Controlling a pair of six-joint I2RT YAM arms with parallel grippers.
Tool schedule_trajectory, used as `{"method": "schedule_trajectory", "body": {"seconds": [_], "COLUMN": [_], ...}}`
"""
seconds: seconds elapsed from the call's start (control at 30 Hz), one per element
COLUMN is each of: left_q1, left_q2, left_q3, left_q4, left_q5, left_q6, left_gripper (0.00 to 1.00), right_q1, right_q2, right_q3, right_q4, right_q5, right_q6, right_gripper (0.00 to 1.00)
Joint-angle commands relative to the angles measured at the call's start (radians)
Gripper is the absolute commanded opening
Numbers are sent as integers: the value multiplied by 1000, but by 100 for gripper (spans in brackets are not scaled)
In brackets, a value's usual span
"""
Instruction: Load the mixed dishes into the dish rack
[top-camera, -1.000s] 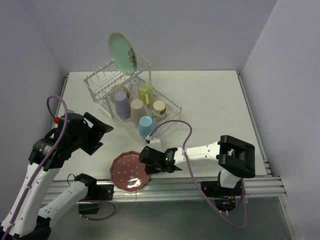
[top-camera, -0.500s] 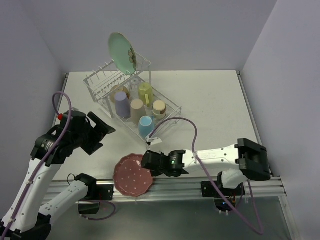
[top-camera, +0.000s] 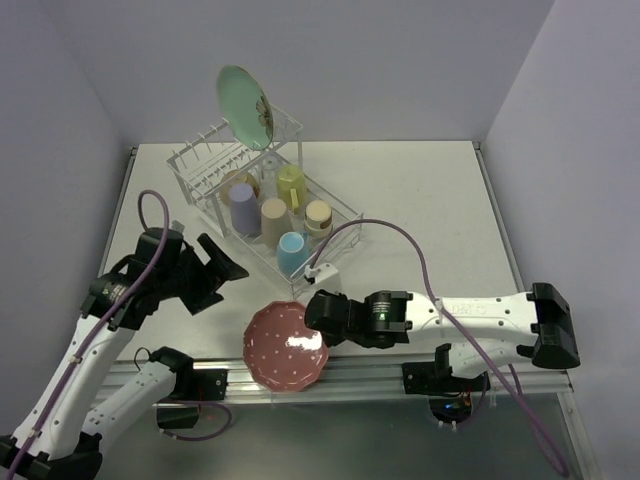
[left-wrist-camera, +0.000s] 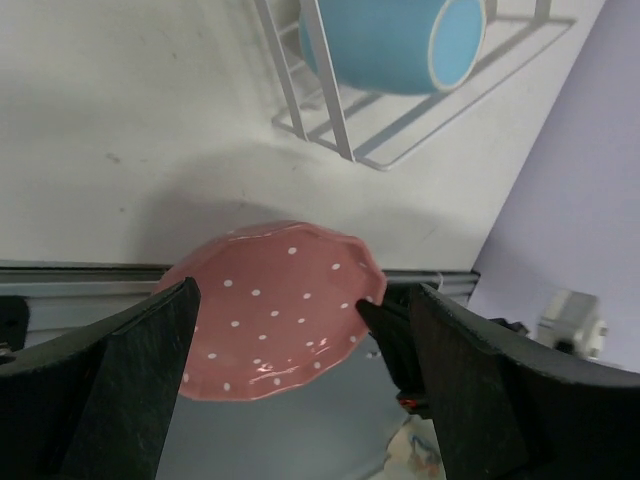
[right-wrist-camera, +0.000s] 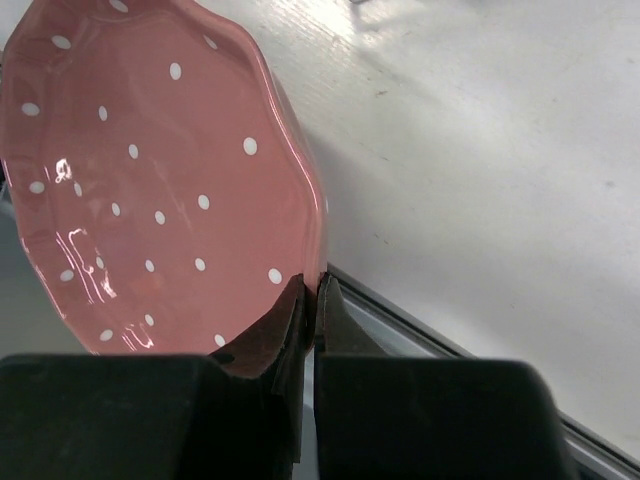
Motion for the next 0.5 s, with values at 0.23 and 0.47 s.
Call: {"method": "schedule_trajectory", "body": {"seconds": [0.23, 0.47], "left_q1": [1, 0], "left_q2": [-76, -60], "left_q3": [-213, -234], "left_q4": [371, 476], "left_q5": [392, 560], "left_q6": [41, 96], "left_gripper": [98, 98], "right_q1": [-93, -280], "right_q2": [-224, -270], "right_q3": [226, 270], "right_q4": [-122, -117], "right_q5": [-44, -208], "right_q6": [-49, -139], "right_gripper": [0, 0]}}
